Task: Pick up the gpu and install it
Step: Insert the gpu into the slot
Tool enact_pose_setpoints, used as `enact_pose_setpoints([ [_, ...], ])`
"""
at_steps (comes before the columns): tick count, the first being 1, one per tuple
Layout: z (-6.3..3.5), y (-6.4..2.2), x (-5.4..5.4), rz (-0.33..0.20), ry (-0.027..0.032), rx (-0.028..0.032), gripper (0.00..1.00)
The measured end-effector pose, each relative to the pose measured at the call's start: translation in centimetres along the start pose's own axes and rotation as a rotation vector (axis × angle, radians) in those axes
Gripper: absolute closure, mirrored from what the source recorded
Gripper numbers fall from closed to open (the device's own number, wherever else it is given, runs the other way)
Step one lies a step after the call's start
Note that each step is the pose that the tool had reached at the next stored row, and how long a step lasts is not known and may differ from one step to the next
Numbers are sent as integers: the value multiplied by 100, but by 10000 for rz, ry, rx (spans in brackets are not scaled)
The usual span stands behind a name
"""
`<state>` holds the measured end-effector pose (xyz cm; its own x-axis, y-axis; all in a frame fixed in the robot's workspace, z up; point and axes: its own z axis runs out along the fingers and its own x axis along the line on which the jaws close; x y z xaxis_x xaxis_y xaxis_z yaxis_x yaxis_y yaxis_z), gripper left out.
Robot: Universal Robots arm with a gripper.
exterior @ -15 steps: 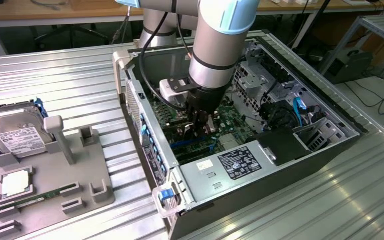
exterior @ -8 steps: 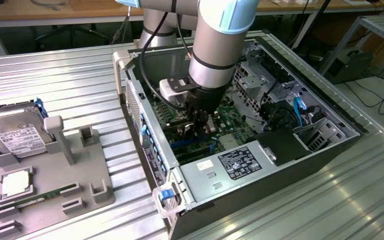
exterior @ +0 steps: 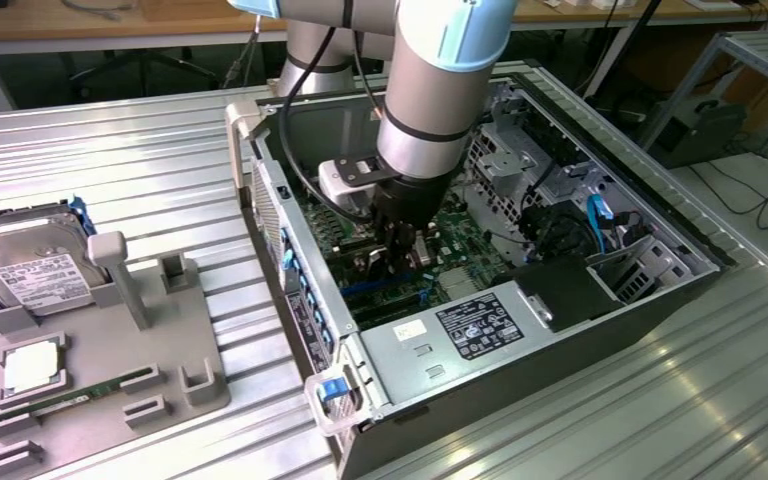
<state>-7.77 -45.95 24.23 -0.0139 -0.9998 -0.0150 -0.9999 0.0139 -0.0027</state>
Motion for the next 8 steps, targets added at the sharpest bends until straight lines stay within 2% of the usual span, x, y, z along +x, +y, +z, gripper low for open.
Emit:
enact_pose_setpoints([
  [8, 4, 5, 0, -1, 0, -2, 71],
])
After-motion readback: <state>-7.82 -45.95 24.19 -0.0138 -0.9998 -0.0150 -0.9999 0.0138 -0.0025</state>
